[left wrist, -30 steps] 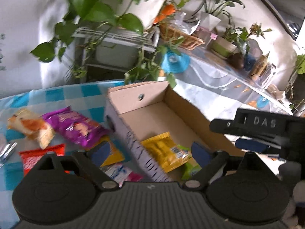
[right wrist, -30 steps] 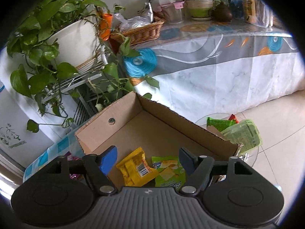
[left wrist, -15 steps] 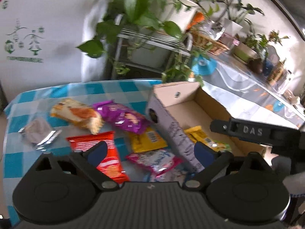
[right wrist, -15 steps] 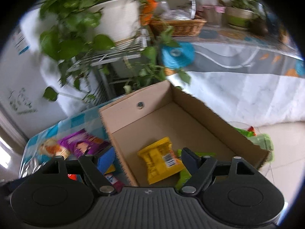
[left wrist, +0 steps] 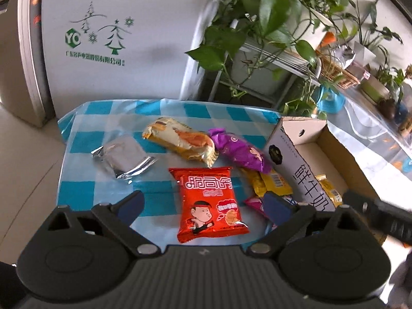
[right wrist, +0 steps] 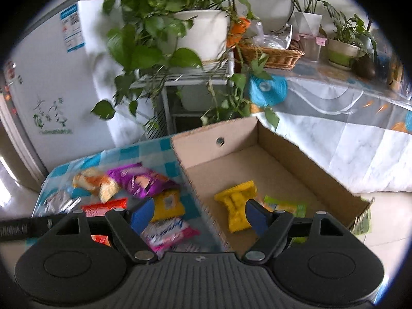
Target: Organize snacks
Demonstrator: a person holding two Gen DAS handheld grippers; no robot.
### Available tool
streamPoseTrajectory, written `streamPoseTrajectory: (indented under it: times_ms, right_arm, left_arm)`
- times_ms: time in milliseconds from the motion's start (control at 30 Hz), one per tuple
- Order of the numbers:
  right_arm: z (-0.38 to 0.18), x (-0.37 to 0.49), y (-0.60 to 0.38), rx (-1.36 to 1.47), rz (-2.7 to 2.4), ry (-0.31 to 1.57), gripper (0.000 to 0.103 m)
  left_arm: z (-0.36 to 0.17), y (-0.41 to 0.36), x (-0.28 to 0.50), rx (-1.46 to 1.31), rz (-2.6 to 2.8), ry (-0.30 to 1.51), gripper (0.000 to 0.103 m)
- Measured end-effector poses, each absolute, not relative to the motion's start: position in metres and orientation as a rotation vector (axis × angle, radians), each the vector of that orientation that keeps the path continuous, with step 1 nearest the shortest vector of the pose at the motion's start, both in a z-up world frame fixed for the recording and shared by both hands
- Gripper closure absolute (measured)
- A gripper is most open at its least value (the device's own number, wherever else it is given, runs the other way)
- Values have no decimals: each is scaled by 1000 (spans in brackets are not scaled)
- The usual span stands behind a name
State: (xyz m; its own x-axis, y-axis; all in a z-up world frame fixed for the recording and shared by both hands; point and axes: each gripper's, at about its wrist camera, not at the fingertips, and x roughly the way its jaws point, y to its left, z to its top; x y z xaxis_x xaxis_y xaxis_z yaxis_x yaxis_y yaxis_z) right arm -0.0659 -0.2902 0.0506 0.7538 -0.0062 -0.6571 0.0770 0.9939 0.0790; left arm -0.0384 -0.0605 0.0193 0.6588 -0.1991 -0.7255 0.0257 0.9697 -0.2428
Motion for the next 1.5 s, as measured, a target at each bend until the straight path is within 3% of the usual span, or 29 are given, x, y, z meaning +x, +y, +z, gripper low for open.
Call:
streamPoseTrajectory:
  times_ms: [333, 667, 1500]
  right_arm:
    - [49, -101, -242, -29, 76, 692, 20]
    - [25, -106, -210, -149, 139, 822, 20]
    - [-14, -93, -249, -47, -103, 964, 16]
  left_arm:
    - [16, -41, -37, -289, -126, 883, 3]
    - [7, -24, -32, -295, -87, 909, 2]
    - [-11, -16, -23, -327, -64, 932, 2]
